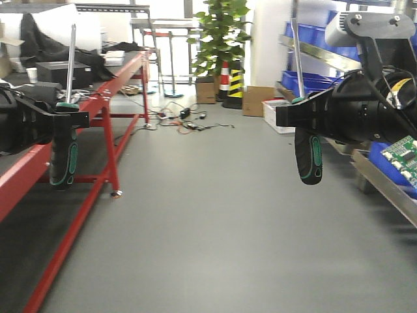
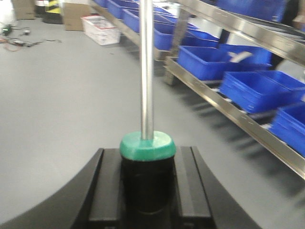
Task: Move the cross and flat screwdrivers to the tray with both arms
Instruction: 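Hold both screwdrivers while driving to the conveyor with the grey tray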
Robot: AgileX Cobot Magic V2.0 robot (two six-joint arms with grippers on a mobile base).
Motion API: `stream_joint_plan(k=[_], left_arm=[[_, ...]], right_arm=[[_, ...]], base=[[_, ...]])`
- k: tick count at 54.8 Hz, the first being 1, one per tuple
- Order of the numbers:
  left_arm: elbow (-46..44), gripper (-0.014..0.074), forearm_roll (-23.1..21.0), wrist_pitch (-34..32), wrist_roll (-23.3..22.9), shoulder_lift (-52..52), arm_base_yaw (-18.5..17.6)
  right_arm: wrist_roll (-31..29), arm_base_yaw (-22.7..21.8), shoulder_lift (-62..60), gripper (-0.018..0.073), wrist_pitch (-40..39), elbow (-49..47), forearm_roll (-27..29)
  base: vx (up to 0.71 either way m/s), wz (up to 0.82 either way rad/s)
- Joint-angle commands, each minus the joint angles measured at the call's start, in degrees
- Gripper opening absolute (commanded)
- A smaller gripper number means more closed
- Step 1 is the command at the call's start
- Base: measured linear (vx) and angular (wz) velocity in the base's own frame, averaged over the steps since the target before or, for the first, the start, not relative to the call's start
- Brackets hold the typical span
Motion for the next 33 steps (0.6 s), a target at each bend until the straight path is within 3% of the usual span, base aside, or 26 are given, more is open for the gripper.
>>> stream_joint_plan(k=[1,33], left_arm=[[-2.2,0.0003,-2.5,-3.7,-0.5,-1.9,-0.2],[-2.2,0.0003,-2.5,-3.7,-0.5,-1.9,-0.2]], right_arm=[[0.0,-0.1,-1.8,-0.0008,-5.7,-2.2,-0.4],[0.0,-0.1,-1.8,-0.0008,-5.7,-2.2,-0.4]], base=[[0.62,0.38],[0.58,0.22]])
